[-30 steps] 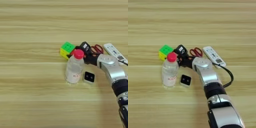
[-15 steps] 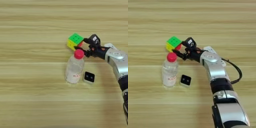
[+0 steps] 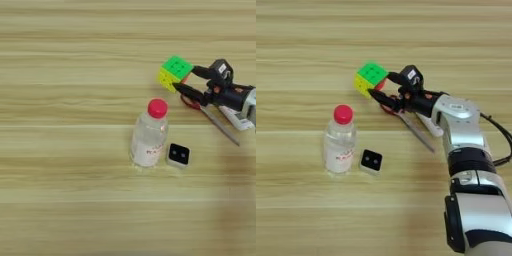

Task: Move the objects on the table

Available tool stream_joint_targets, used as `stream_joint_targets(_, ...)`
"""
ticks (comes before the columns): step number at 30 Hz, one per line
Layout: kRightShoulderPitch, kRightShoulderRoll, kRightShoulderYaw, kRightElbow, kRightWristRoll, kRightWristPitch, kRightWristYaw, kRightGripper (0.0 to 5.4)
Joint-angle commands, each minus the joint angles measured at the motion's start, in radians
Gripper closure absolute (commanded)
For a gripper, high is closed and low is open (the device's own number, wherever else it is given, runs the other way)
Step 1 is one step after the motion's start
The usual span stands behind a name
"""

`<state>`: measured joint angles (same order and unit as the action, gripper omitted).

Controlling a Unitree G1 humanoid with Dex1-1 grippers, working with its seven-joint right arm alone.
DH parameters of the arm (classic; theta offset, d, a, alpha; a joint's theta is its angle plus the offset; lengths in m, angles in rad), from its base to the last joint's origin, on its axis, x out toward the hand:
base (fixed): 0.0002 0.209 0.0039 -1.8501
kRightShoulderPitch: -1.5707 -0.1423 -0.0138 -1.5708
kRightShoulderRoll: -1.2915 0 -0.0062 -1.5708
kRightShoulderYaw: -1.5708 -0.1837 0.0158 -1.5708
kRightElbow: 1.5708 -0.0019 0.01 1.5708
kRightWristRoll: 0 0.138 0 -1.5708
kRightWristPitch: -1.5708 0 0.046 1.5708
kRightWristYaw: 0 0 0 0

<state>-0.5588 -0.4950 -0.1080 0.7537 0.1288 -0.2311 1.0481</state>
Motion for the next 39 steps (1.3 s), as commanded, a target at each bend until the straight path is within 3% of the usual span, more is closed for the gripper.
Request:
stream_joint_targets(1, -0.016, -0.058, -0.003, -0.056, 0.040, -0.065, 0.083, 2.07)
stream_joint_targets(5, 0.027, -0.081, 0.020, -0.048, 0.025, -0.097, 0.166, 2.07)
stream_joint_targets(13, 0.058, -0.122, 0.039, -0.001, -0.003, -0.135, 0.214, 2.07)
stream_joint_targets(28, 0.063, -0.189, 0.037, 0.065, -0.029, -0.184, 0.233, 2.07)
stream_joint_targets(39, 0.046, -0.193, 0.052, 0.140, -0.063, -0.226, 0.210, 2.07)
